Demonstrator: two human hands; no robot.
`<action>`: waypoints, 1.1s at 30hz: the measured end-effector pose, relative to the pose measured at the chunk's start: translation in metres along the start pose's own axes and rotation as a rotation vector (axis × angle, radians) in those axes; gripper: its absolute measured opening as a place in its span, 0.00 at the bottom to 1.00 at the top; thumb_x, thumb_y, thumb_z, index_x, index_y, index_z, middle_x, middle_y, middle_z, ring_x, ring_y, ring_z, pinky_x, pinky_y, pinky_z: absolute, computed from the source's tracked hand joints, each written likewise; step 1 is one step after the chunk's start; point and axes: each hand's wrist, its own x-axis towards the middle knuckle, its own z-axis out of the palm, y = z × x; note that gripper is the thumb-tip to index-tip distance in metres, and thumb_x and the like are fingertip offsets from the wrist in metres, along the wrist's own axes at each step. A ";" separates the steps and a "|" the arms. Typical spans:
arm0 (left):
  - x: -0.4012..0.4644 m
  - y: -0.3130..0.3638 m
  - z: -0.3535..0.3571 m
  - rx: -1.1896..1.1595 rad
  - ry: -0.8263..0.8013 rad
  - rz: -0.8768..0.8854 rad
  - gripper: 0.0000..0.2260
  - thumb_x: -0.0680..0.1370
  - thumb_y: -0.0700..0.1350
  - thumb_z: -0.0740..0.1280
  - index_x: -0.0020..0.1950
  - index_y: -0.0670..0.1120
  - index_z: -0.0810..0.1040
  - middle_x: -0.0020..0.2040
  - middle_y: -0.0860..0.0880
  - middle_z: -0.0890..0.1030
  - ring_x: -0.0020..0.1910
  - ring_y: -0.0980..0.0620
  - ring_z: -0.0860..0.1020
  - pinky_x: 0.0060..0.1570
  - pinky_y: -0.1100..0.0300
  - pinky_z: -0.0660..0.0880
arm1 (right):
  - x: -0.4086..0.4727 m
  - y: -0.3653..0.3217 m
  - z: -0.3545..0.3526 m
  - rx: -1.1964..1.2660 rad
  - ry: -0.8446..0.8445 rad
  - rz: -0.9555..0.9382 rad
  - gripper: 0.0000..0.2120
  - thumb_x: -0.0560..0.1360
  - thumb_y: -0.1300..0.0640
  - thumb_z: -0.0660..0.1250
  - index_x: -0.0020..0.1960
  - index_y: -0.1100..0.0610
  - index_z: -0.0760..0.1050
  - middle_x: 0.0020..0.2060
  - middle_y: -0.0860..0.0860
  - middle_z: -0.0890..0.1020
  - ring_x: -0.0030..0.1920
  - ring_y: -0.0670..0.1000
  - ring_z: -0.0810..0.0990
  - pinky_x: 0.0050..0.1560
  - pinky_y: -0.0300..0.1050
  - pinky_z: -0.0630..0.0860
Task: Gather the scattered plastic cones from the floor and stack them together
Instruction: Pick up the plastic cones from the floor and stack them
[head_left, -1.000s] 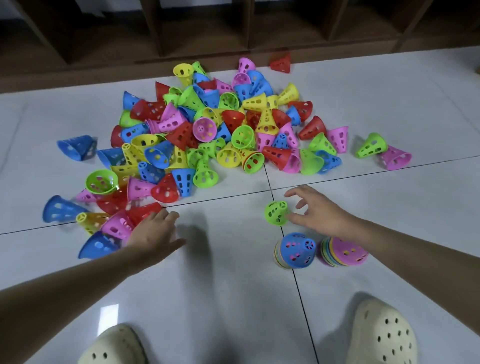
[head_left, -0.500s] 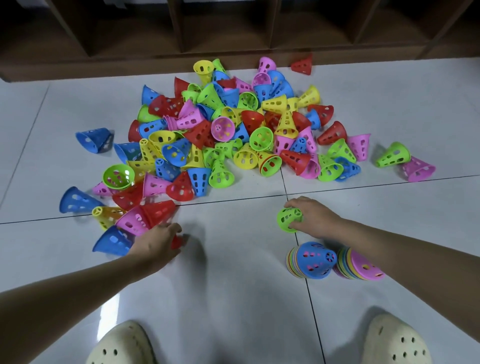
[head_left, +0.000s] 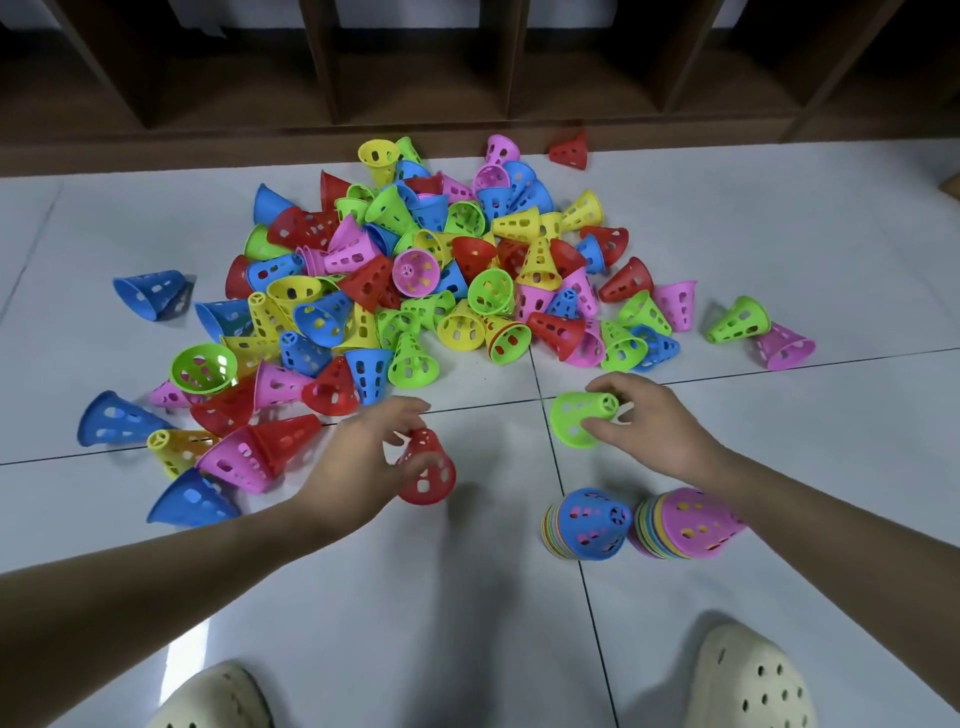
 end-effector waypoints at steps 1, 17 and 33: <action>0.001 0.014 0.001 -0.054 0.026 0.005 0.22 0.70 0.45 0.80 0.62 0.56 0.78 0.50 0.58 0.82 0.47 0.59 0.79 0.48 0.70 0.74 | -0.009 -0.001 -0.007 0.012 0.018 -0.001 0.16 0.71 0.56 0.77 0.56 0.48 0.78 0.50 0.46 0.80 0.50 0.43 0.79 0.51 0.38 0.76; -0.011 0.124 0.047 -0.249 0.023 0.385 0.20 0.71 0.52 0.77 0.62 0.51 0.79 0.49 0.55 0.81 0.46 0.49 0.79 0.51 0.57 0.77 | -0.112 0.005 -0.076 -0.171 0.366 -0.256 0.17 0.75 0.40 0.67 0.52 0.53 0.79 0.41 0.42 0.76 0.41 0.43 0.75 0.42 0.39 0.73; -0.005 0.111 0.112 -0.088 -0.323 0.318 0.23 0.72 0.45 0.78 0.65 0.55 0.77 0.55 0.67 0.77 0.55 0.67 0.76 0.56 0.76 0.69 | -0.140 0.076 -0.072 -0.249 0.096 -0.148 0.18 0.72 0.38 0.68 0.59 0.45 0.76 0.50 0.39 0.75 0.49 0.42 0.78 0.45 0.38 0.75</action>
